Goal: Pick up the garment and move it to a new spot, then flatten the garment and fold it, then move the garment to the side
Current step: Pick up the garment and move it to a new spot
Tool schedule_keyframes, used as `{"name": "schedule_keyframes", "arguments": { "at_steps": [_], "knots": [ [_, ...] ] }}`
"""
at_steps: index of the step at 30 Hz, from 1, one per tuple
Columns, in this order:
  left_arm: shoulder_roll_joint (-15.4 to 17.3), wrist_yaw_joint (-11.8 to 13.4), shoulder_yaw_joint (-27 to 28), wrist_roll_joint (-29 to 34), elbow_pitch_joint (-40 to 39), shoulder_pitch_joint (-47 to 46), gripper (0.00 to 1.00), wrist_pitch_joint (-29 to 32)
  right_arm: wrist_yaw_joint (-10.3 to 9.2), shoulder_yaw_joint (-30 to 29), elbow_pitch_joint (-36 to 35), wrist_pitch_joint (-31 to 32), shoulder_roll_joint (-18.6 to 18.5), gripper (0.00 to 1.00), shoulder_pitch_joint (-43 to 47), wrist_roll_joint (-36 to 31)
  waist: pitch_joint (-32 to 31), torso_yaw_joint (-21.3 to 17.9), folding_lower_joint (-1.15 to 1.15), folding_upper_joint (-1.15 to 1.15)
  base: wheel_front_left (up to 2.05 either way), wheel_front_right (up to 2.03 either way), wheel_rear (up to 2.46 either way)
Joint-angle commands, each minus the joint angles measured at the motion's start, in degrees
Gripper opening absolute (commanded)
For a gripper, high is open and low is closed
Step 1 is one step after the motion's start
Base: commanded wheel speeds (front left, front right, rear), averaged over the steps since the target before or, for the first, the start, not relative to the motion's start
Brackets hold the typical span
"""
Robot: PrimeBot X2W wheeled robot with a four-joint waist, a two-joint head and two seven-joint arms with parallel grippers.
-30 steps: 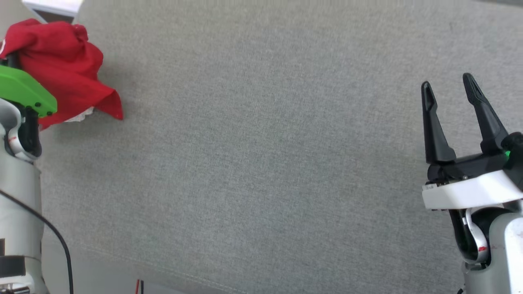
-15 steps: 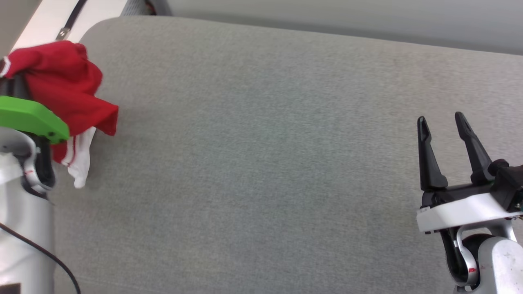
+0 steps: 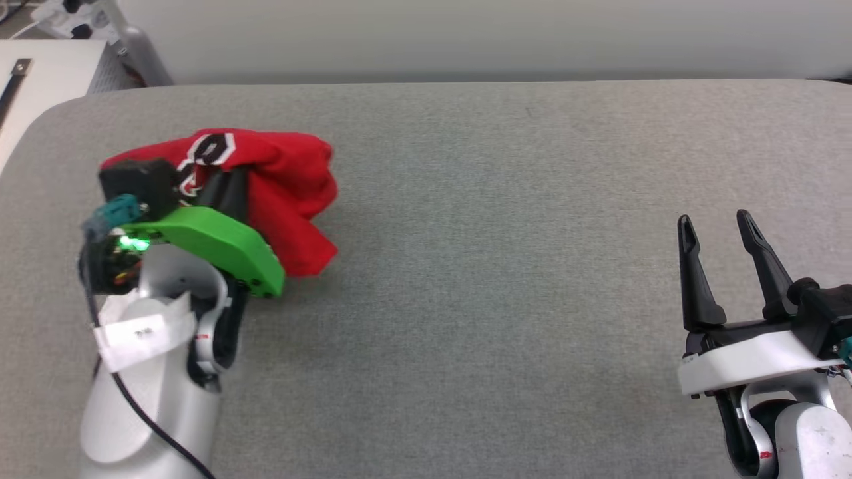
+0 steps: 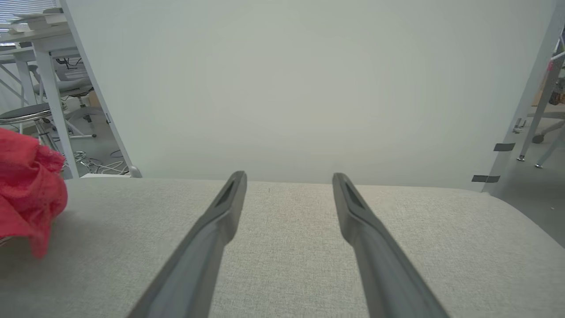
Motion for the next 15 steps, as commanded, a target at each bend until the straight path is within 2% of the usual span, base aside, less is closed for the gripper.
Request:
{"name": "schedule_keyframes", "arguments": {
  "at_steps": [1, 9, 15],
  "knots": [
    [-1.27, -0.52, -1.74, 0.55, -1.37, 0.97, 0.0, 0.47, -0.06, -0.06, 0.06, -0.09, 0.33, 1.0, 0.57, -0.14, -0.6, -4.83, 0.0, 0.0, 0.0, 0.0, 0.0],
    [-8.51, -3.71, -12.54, 0.73, -0.94, -0.29, 0.0, 1.75, -0.06, -0.4, -0.12, -0.09, 0.52, 1.0, 0.45, 0.6, 2.04, -10.59, 0.0, 0.0, 0.0, 0.0, 0.0],
    [-10.72, -5.0, -19.47, 0.83, 4.33, -1.39, 0.0, 0.92, -0.06, -0.21, 0.01, -0.54, 0.58, 1.0, -0.34, 1.33, 5.14, -13.41, 0.0, 0.0, 0.0, 0.0, 0.0]
  ]
}}
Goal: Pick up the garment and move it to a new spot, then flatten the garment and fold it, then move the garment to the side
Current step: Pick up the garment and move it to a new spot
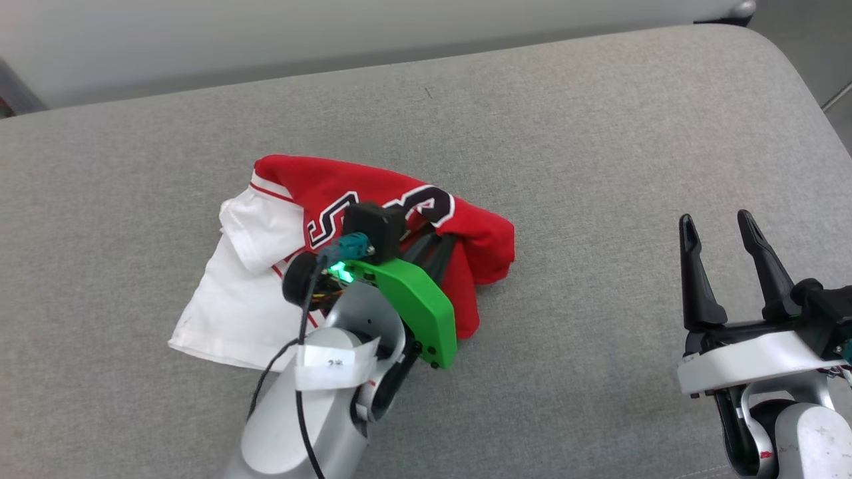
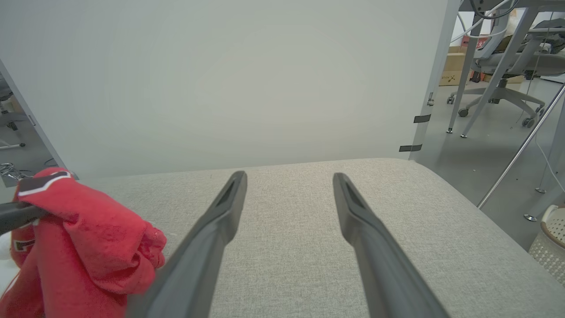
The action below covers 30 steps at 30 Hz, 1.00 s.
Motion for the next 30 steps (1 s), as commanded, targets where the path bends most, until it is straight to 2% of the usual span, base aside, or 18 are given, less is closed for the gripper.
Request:
{"name": "schedule_keyframes", "arguments": {
  "at_steps": [1, 7, 13, 14, 15, 23, 30],
  "knots": [
    [-0.25, -0.56, -1.1, 0.01, 1.17, -0.52, 0.0, -0.78, -0.06, 0.14, 0.11, -0.51, 0.24, 1.0, -0.49, 0.23, 2.84, -2.64, 0.0, -0.01, 0.0, 0.0, 0.0],
    [-0.79, -1.56, -7.59, -1.3, 7.64, 1.54, 0.0, -2.83, -0.06, -0.07, 0.95, -1.4, 0.28, 1.0, -1.14, 0.87, 4.48, -3.08, 0.0, -0.01, 0.0, 0.0, 0.0],
    [-0.89, -2.04, -11.34, -3.63, 9.62, 0.86, 0.0, -5.46, -0.06, -0.18, 1.67, -1.38, 0.29, 1.0, -1.42, 0.59, 2.87, -1.54, 0.0, -0.01, 0.0, 0.0, 0.0],
    [-0.89, -1.88, -11.84, -3.93, 9.53, 0.65, 0.71, -6.31, -0.06, -0.17, 1.75, -1.31, 0.29, 1.0, -1.36, 0.49, 2.22, -1.16, 0.0, -0.01, 0.0, 0.0, 0.0],
    [-0.9, -1.73, -12.28, -4.06, 9.37, 0.46, 1.0, -7.22, -0.06, -0.15, 1.81, -1.21, 0.29, 1.0, -1.26, 0.37, 1.52, -0.79, 0.0, -0.01, 0.0, 0.0, 0.0],
    [-0.83, 1.98, -11.17, -3.02, 5.58, 0.92, 1.0, -18.09, -0.06, -0.44, 1.14, 0.31, 0.3, 1.0, 0.82, -0.82, -4.3, 2.85, 0.0, -0.01, 0.0, 0.0, 0.0],
    [1.85, 6.27, -7.75, -1.65, 3.32, 3.21, 1.0, -22.32, -0.06, -0.55, -0.32, 2.02, 0.28, 1.0, 3.23, -1.4, -7.15, 6.11, 0.0, -0.01, 0.0, 0.0, 0.0]
  ]
}}
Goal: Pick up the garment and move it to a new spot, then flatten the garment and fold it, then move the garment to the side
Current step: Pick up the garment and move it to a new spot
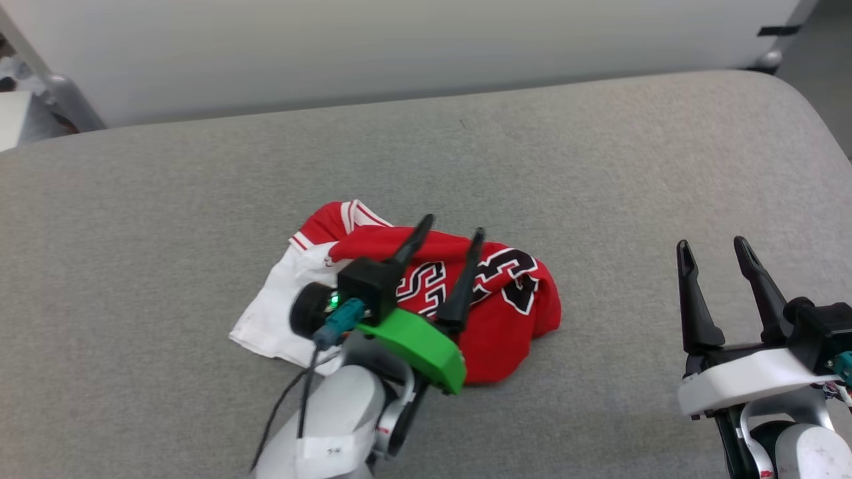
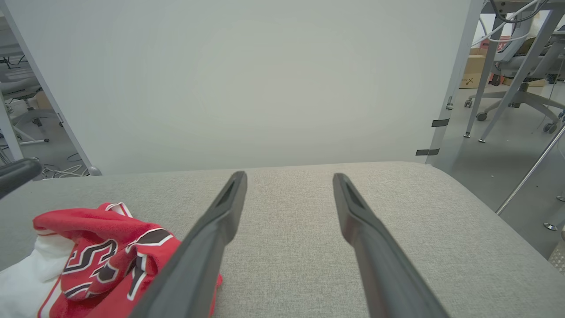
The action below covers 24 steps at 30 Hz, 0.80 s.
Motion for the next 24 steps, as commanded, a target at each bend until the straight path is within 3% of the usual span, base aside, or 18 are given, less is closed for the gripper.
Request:
{"name": "schedule_keyframes", "arguments": {
  "at_steps": [1, 13, 24],
  "knots": [
    [1.25, 1.1, 1.09, 0.64, -0.56, 1.59, 1.0, -0.72, -0.06, 0.08, -0.38, 0.54, 0.08, 1.0, 0.88, -0.63, -2.76, 2.88, 0.0, 0.0, 0.0, 0.0, 0.0],
    [9.56, 6.55, 8.47, 1.0, -4.65, 8.72, 1.0, -2.57, -0.06, 0.05, -1.3, 2.37, 0.06, 1.0, 4.41, -1.07, -5.4, 5.63, 0.0, 0.0, 0.0, 0.0, 0.0],
    [12.86, 8.24, 12.71, -2.42, -8.95, 16.37, 1.0, -2.85, -0.06, -0.58, -2.37, 4.2, 0.09, 1.0, 7.34, -0.87, -7.18, 6.66, 0.0, 0.0, 0.0, 0.0, 0.0]
  ]
}}
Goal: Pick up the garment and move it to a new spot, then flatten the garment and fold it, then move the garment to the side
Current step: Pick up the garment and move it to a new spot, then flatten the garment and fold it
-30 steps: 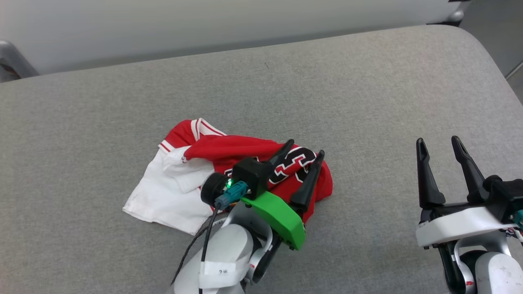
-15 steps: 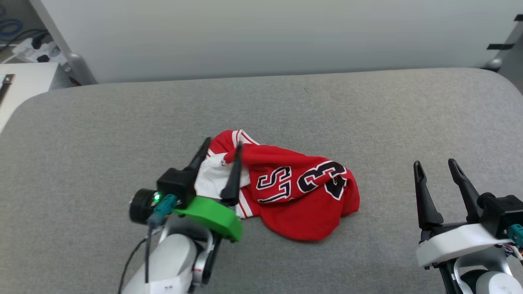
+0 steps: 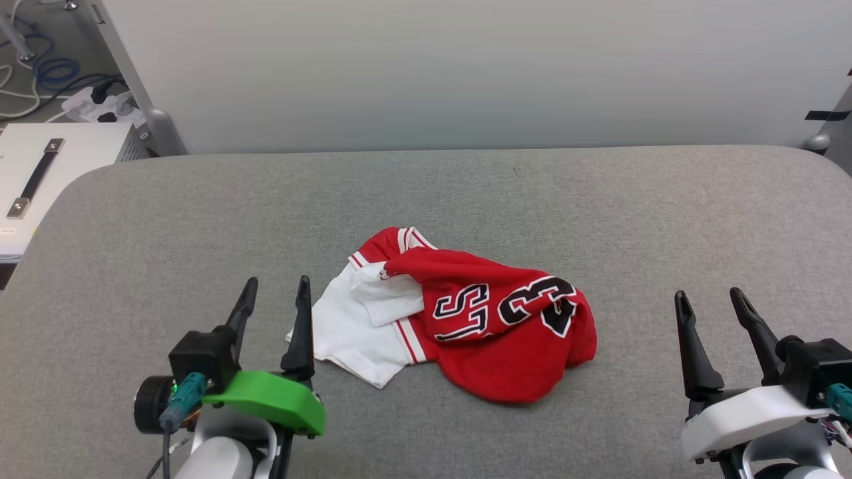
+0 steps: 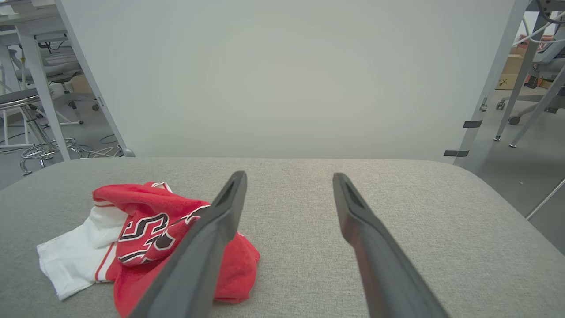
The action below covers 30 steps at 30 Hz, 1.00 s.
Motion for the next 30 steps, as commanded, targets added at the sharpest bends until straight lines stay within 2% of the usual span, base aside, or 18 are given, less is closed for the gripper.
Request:
{"name": "schedule_keyframes", "arguments": {
  "at_steps": [1, 14, 18, 22, 30],
  "knots": [
    [0.78, 0.05, 0.58, -0.61, -0.56, 1.25, 1.0, -0.53, -0.06, 0.04, -0.49, 0.22, 0.08, 1.0, 0.81, 0.08, -0.04, 0.07, 0.0, 0.0, 0.0, 0.0, 0.0],
    [1.26, 0.06, 2.19, -1.02, -2.56, 3.04, 1.0, -1.01, -0.06, -0.25, -0.6, 1.12, 0.09, 1.0, 1.05, 0.53, 0.12, 0.47, 0.0, 0.0, 0.0, 0.0, 0.0],
    [1.05, 0.08, 2.13, -0.74, -3.32, 2.55, 1.0, -1.07, -0.06, -0.32, 0.64, 2.56, -0.71, 1.0, 0.0, 2.51, 0.92, 0.94, 0.0, 0.0, 0.0, 0.0, 0.0],
    [0.68, 0.32, 2.15, -0.35, -4.01, 1.53, 1.0, -1.12, -0.06, 0.66, 3.05, 5.55, -3.6, 1.0, -3.04, 5.84, 2.42, 1.89, 0.0, 0.0, 0.0, 0.0, 0.0],
    [-1.15, -0.21, 1.64, 1.09, -5.03, -1.72, 1.0, -1.25, -0.06, 8.26, 10.2, 11.85, -13.83, 1.0, -13.52, 14.63, 7.05, 6.08, 0.0, 0.0, 0.0, 0.0, 0.0]
  ]
}}
